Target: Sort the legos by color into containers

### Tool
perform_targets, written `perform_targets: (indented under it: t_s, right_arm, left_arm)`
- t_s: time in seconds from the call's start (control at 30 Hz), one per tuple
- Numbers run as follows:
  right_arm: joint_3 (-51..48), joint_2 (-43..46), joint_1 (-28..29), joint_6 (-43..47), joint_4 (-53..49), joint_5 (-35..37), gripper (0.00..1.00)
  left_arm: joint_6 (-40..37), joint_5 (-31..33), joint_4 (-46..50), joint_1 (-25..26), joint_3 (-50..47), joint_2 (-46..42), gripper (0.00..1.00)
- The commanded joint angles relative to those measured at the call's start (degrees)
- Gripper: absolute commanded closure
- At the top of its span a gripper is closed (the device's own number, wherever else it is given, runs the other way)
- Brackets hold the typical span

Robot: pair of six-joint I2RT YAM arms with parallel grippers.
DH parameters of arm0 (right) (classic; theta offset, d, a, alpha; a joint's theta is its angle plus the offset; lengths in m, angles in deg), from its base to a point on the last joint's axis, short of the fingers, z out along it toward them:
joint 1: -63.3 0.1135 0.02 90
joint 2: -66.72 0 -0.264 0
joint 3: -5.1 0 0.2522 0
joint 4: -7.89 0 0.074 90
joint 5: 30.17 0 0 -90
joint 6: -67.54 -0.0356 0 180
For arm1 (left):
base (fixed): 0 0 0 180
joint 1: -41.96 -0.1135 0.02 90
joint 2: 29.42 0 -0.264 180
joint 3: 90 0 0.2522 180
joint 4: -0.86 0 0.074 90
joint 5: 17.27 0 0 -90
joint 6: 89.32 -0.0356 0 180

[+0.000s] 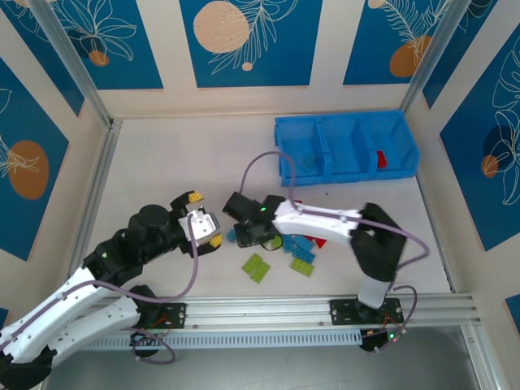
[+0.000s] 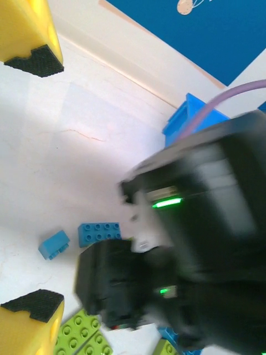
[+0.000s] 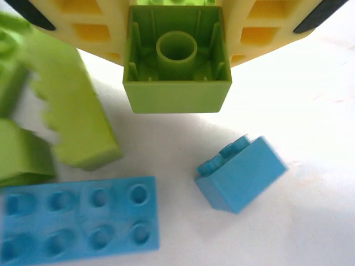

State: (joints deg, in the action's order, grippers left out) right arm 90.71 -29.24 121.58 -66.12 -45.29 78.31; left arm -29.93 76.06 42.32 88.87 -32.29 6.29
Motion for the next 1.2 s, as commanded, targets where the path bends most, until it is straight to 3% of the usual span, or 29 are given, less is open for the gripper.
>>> perform_targets:
  t_s: [0.0,0.07,0.2,0.3,0.4,0.6,0.7,0.77,0.87,0.97,1.17]
  right_arm:
    - [-1.90,10.59,-6.66,0.34,0.69,4.33,0.73]
    - [-2.23,15.15,-13.89,3.24,0.24,4.85,0.73]
    - [-0.07,16.92,-35.30,10.57,2.08,-0.21,0.73]
    - [5.07,10.39,-48.72,13.32,3.55,-5.65,0.73]
    - [13.10,-0.07,-55.55,14.74,2.52,-9.51,0.74]
    - [31.99,-19.95,-59.28,14.33,-5.47,-10.28,0.70]
    - [38.15,-23.92,-59.70,13.21,-9.14,-10.66,0.50]
    - [40.70,-24.05,-59.34,13.05,-12.25,-10.02,0.43]
    - [37.41,-18.48,-59.08,11.84,-12.58,-9.50,0.40]
    - [27.45,-8.38,-58.92,9.49,-9.22,-12.07,0.39]
    - [-3.29,19.33,-51.94,4.65,-1.61,-10.42,0.33]
  left_arm:
    - [-1.02,-4.52,-3.46,-0.56,-1.04,-2.36,0.00]
    - [-1.08,-5.15,-3.77,-0.56,-1.38,-2.61,0.00]
    - [-1.18,-4.43,-3.50,-0.64,-1.49,-1.83,0.00]
    - [-1.07,-4.30,-3.61,-0.67,-1.82,-1.43,0.00]
    - [-0.85,-4.13,-3.67,-0.64,-2.01,-1.25,0.00]
    - [-0.99,-3.35,-3.48,-0.78,-2.11,-1.24,0.00]
    - [-1.03,-3.08,-3.49,-0.82,-2.37,-1.25,0.00]
    - [-1.01,-3.24,-3.56,-0.81,-2.38,-1.14,0.00]
    - [-0.92,-3.67,-3.80,-0.78,-2.35,-1.07,0.00]
    - [-0.69,-4.33,-3.92,-0.85,-2.28,-0.99,0.00]
    - [-0.65,-5.58,-3.89,-0.84,-2.15,-0.99,0.00]
